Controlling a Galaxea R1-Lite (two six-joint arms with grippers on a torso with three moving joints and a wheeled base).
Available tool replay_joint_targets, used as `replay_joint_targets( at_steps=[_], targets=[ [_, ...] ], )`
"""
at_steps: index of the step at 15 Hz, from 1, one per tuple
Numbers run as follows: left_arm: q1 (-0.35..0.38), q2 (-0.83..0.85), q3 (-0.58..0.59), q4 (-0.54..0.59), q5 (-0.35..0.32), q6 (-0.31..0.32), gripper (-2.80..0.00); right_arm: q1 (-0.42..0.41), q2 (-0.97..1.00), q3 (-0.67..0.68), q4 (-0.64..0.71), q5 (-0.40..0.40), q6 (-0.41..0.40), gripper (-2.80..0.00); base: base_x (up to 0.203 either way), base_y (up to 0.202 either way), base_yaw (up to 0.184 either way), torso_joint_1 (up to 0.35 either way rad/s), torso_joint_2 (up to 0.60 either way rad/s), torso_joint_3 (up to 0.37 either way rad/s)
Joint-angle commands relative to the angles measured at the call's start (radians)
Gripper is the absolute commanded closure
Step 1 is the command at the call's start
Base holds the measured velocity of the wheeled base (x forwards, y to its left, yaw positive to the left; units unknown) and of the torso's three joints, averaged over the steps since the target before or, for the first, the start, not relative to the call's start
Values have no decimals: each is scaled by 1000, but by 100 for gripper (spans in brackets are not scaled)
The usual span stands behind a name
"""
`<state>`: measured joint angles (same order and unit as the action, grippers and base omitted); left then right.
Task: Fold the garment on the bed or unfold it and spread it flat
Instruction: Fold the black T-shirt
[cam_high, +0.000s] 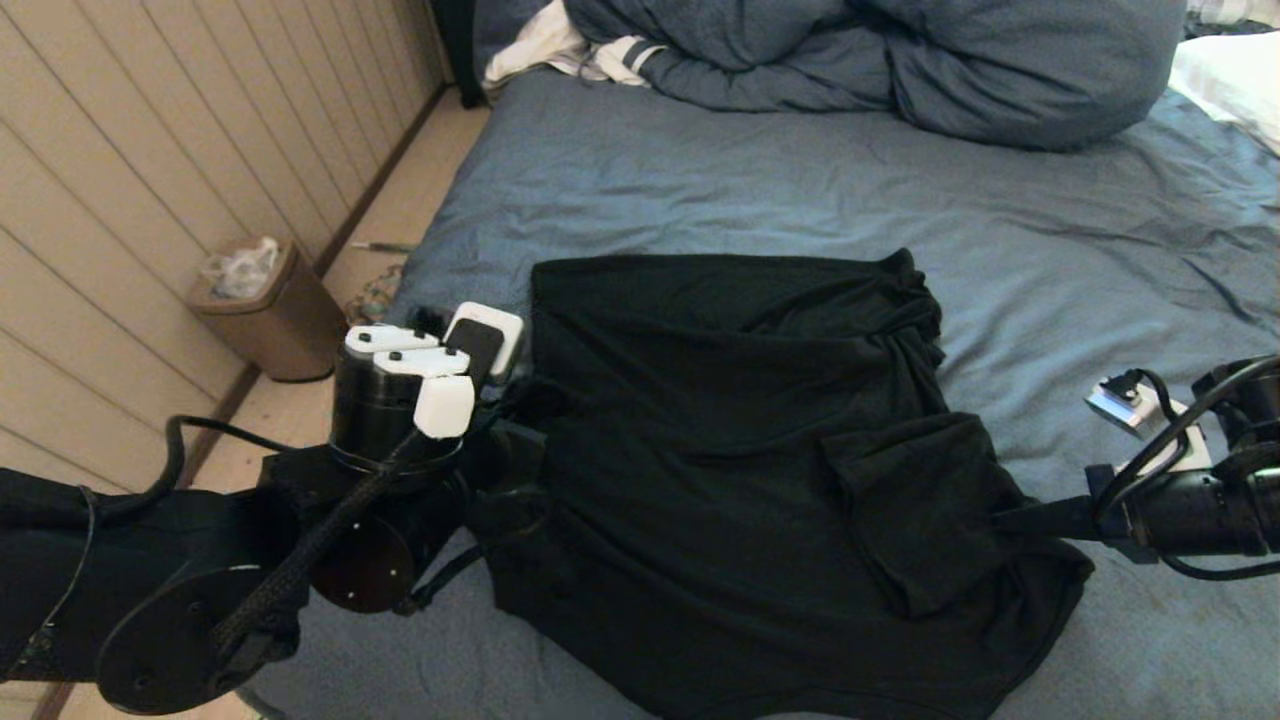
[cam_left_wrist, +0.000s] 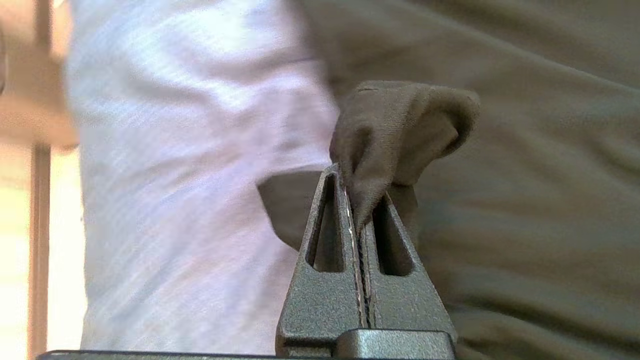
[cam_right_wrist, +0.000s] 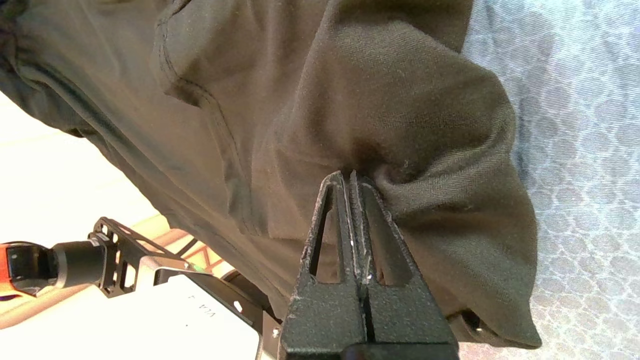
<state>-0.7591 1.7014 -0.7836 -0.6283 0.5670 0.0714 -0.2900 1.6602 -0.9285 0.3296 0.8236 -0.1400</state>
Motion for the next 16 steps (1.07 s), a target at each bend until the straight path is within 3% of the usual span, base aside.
replay_joint_targets(
  at_steps=[1,10,16],
  targets=[
    [14,-18,7,-4,4,-15,0,0,3,-1,2,3,-1,0,0,0,0,0,0,0],
    [-82,-41,-58,30,5,-6,0,0,4,-1,2,3,-3,0,0,0,0,0,0,0],
    [143,-55,-44,23,-39,-23,0,2,4,-1,2,4,-3,0,0,0,0,0,0,0]
  ],
)
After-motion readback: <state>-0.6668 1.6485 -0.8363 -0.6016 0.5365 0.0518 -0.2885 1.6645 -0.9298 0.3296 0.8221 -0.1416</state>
